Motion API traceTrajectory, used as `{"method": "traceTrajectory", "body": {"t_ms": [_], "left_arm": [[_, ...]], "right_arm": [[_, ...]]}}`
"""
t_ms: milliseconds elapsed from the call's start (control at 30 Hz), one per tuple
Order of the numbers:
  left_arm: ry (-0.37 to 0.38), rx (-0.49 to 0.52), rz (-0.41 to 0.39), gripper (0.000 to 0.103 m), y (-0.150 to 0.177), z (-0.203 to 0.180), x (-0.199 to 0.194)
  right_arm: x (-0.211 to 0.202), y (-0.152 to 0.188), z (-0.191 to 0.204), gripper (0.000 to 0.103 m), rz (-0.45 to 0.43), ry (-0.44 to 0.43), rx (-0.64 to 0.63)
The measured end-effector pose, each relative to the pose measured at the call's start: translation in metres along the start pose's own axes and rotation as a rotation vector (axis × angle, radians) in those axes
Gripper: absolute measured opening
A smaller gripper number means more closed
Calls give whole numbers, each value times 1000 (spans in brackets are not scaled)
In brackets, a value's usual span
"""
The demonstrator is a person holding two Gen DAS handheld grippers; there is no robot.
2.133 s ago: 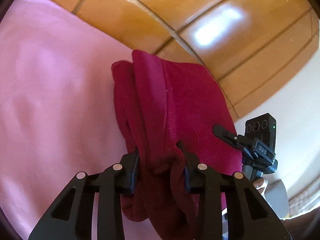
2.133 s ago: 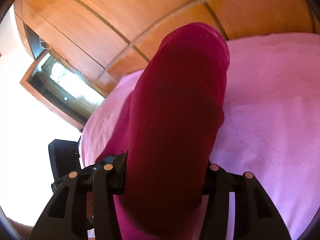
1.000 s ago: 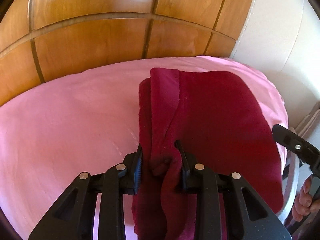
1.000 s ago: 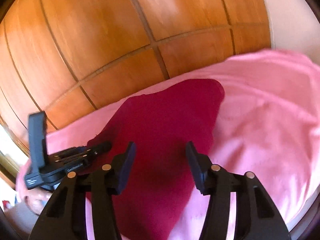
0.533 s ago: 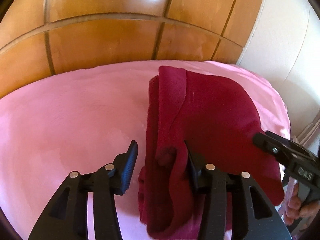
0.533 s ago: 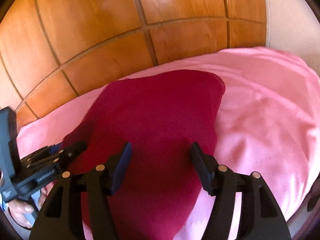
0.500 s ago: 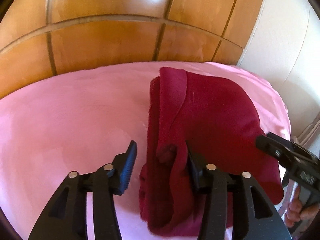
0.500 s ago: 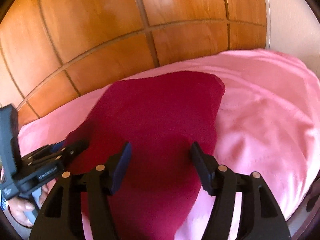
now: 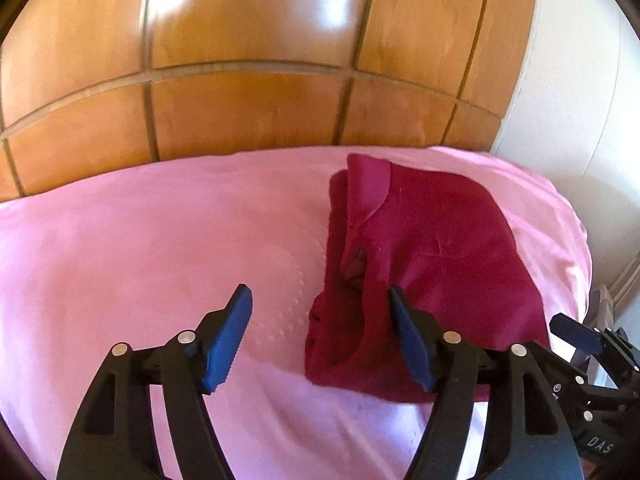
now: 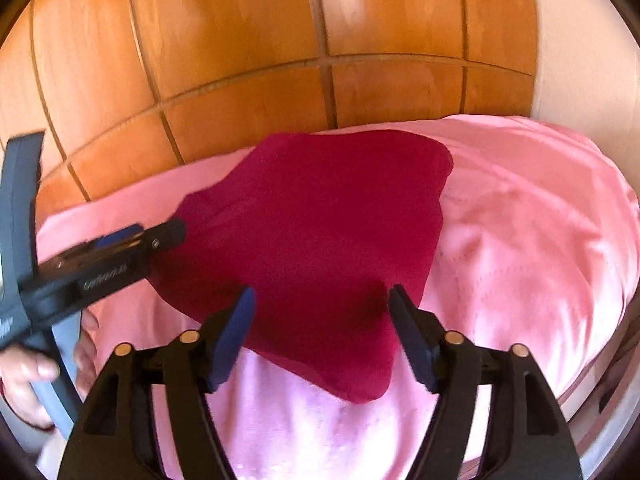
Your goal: Fold small clothes
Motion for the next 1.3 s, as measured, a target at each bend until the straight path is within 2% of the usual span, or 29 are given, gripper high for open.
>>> {"method": "traceTrajectory", "body": {"t_ms": [133, 233, 533, 633, 700, 767, 900, 1200, 1300], "left_arm": [[-20, -9, -21, 70, 5, 5, -17], [-50, -10, -39, 75, 9, 7, -28], [-99, -41, -58, 75, 28, 19, -52], [-124, -45, -64, 75, 35, 21, -59], [-137, -41, -63, 75, 39, 22, -63], [-147, -43, -67, 81, 41, 23, -65], [-162, -48, -75, 87, 45, 26, -70], [-173, -53, -85, 88, 45, 29, -77], [-177, -53, -88, 92, 45, 29, -78]], "right_arm": [[-14, 1, 11, 86, -33, 44, 1], [-19, 5, 17, 91, -45, 72, 14], [-29, 21, 20, 100, -71, 196, 92], [-30, 27, 23, 100, -79, 236, 106], [-30, 29, 25, 100, -78, 245, 119], [-30, 29, 27, 100, -81, 253, 122], [-32, 30, 28, 100, -95, 263, 128], [-35, 30, 33, 100, -93, 231, 111], [-35, 29, 35, 100, -94, 212, 99]]}}
Point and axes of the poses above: each gripper's, at about its wrist camera, not at the fingertips, and x roughly the way its jaws point, z to its left, y to its underside, the point moved 3 cm from there along x, roughly the way its jaws point, and after that the axes turned 3 degrees about y, right-handed, at the moved point
